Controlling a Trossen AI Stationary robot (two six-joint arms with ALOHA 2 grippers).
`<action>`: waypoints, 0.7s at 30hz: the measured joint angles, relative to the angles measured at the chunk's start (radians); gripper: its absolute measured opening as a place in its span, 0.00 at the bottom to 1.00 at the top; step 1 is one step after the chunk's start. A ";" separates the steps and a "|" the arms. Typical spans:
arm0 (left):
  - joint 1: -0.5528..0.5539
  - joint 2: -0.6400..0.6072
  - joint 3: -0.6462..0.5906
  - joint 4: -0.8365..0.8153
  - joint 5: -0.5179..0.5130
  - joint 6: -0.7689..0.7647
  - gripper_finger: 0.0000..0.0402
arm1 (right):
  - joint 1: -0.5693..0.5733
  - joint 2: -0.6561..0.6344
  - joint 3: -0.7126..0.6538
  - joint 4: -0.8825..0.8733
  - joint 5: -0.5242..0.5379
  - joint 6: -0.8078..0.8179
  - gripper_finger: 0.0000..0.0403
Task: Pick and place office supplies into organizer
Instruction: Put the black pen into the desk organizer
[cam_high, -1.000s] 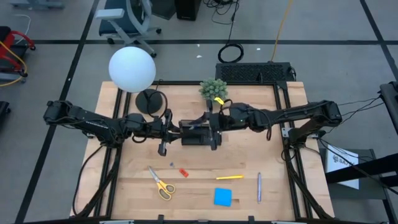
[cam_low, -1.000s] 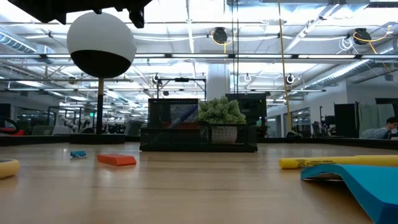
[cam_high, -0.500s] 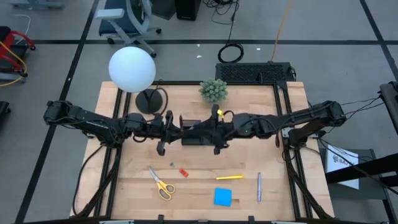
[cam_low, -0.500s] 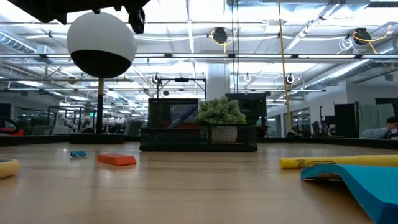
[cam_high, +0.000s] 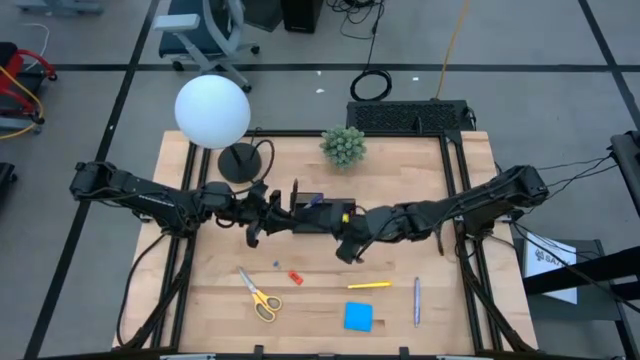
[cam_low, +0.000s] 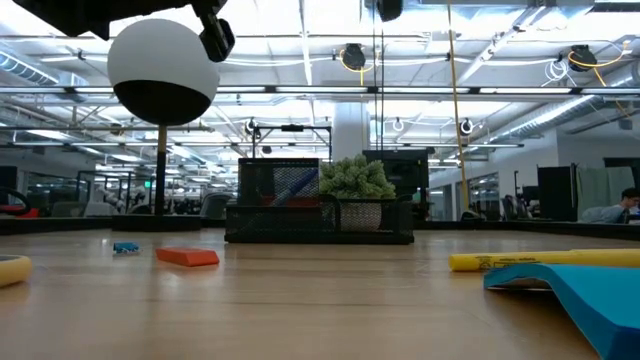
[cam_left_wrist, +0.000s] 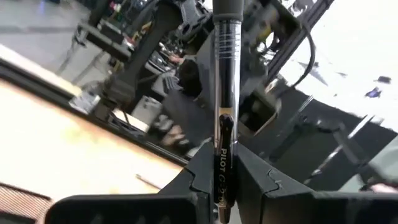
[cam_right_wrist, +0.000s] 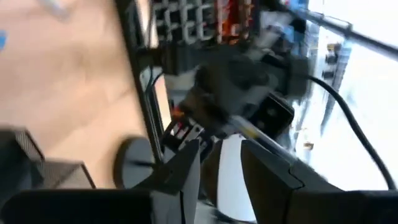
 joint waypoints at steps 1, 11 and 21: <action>0.000 0.000 0.000 -0.001 0.003 -0.033 0.09 | 0.004 0.018 0.000 0.026 0.032 -0.050 0.27; 0.000 0.000 0.000 -0.064 0.078 -0.273 0.09 | 0.032 0.120 0.000 0.248 0.263 -0.383 0.26; -0.001 0.000 0.000 -0.090 0.081 -0.374 0.09 | 0.070 0.118 0.000 0.264 0.254 -0.448 0.26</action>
